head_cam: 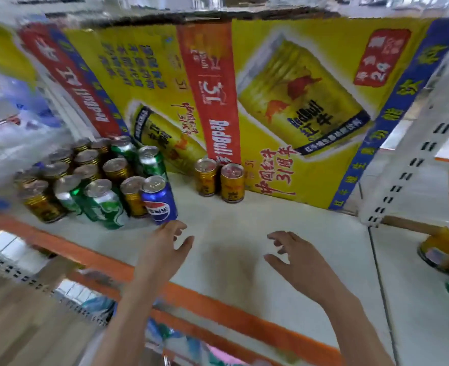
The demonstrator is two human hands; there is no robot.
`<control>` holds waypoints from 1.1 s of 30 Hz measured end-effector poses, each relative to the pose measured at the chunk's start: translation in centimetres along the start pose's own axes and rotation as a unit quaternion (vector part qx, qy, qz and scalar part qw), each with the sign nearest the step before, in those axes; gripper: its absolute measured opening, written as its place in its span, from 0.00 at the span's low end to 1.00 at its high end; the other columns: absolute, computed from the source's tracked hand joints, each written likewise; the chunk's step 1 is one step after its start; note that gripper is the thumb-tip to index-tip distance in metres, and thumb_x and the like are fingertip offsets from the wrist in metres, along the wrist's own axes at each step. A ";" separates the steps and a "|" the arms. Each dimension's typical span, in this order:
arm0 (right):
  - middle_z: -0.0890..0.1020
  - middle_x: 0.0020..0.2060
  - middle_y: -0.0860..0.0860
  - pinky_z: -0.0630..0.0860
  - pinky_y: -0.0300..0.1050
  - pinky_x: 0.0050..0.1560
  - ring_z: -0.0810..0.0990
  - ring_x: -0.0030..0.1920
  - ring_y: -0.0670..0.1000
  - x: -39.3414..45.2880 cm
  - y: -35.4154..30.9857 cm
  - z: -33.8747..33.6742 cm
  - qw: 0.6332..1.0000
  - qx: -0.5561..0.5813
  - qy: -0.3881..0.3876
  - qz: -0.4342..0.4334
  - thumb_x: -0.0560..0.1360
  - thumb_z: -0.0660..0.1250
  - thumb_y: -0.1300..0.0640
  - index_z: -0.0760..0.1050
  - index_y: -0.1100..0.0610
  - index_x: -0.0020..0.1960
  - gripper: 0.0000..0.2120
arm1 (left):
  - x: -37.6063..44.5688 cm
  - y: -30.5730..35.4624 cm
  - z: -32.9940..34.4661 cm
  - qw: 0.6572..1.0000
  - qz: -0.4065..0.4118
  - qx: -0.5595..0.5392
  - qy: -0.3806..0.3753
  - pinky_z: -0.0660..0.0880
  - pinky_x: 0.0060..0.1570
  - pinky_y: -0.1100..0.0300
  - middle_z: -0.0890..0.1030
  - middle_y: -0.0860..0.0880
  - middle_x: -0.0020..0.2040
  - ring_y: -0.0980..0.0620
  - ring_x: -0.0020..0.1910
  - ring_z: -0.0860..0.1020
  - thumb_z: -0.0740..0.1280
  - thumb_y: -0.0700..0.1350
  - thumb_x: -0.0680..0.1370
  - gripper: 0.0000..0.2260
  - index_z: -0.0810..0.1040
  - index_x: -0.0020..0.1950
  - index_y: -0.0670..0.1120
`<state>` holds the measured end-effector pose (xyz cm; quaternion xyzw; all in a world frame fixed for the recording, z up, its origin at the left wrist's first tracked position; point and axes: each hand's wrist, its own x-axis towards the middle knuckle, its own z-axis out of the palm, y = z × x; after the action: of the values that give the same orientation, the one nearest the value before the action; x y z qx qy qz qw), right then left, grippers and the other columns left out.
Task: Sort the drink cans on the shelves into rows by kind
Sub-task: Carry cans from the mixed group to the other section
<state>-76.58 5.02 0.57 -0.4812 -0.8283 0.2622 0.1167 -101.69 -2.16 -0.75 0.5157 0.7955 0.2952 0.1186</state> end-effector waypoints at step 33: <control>0.77 0.52 0.52 0.68 0.43 0.50 0.73 0.50 0.51 8.6 -4.0 4.7 0.932 0.258 0.185 0.173 0.66 0.77 0.53 0.67 0.54 0.56 0.25 | 6.4 -2.6 -1.0 0.976 -0.005 -0.188 0.113 0.77 0.49 0.52 0.72 0.54 0.58 0.50 0.55 0.75 0.79 0.50 0.63 0.33 0.71 0.64 0.49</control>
<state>-86.00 9.35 -1.68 -0.6107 -0.5996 0.3891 0.3408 -106.91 2.42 -0.79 0.4434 0.7364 0.4957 0.1242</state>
